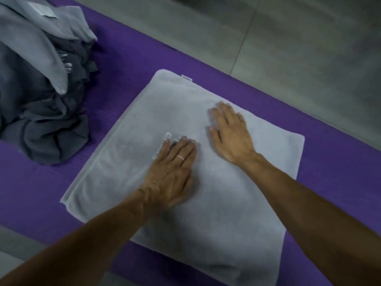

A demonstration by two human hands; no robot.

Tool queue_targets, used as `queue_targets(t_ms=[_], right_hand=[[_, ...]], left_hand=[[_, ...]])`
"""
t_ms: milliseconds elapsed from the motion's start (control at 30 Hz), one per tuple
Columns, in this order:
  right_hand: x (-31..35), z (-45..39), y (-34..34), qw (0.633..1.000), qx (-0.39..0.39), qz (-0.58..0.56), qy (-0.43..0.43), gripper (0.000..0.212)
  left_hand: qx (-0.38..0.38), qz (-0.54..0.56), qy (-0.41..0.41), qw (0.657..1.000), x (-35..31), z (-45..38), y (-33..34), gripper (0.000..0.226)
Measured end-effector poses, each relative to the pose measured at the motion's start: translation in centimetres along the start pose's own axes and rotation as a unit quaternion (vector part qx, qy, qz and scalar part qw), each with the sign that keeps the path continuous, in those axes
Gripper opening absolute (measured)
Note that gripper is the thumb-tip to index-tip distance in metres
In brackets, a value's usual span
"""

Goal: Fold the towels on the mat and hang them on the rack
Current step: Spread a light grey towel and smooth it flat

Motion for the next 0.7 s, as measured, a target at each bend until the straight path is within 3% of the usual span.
queue_targets(t_ms=[100, 133, 300, 400, 467, 567, 633, 700], right_hand=[[-0.3, 5.7, 1.8, 0.989, 0.042, 0.048, -0.134, 0.058], [-2.5, 6.4, 2.5, 0.985, 0.067, 0.075, -0.137, 0.059], [-17.6, 3.8, 0.3, 0.991, 0.055, 0.095, 0.075, 0.073], [-15.7, 4.6, -0.4, 0.995, 0.027, 0.078, 0.06, 0.071], [-13.1, 7.2, 0.0, 0.999, 0.006, 0.04, -0.002, 0.061], [-13.5, 10.2, 2.0, 0.992, 0.045, 0.079, -0.089, 0.061], [-17.8, 8.1, 1.3, 0.995, 0.044, 0.083, -0.032, 0.065], [-22.7, 5.6, 0.8, 0.993, 0.063, 0.079, 0.061, 0.064]], left_hand=[[0.022, 0.002, -0.004, 1.0, -2.1, -1.7, 1.4, 0.07], [0.033, -0.007, -0.007, 0.999, -2.2, -1.6, 1.9, 0.074], [0.038, -0.007, -0.041, 0.998, -2.4, -2.2, 2.0, 0.074], [0.017, 0.006, -0.031, 0.999, -5.9, -4.5, 2.4, 0.07], [0.009, 0.003, -0.006, 1.0, -9.5, -6.8, 3.1, 0.068], [0.027, -0.007, -0.049, 0.998, -12.7, -8.4, 4.5, 0.069], [0.043, -0.001, -0.093, 0.995, -13.7, -7.8, 5.2, 0.071], [0.042, 0.011, -0.078, 0.996, -15.7, -7.1, 5.9, 0.073]])
Point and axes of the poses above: each hand's wrist, its own z-axis away from the middle knuckle, its own y-axis out of the palm, x = y × z, the point moved 10 cm from there along -z, towards the middle knuckle, and after that the axes turned 15 degrees about y, right-handed, at the moved point
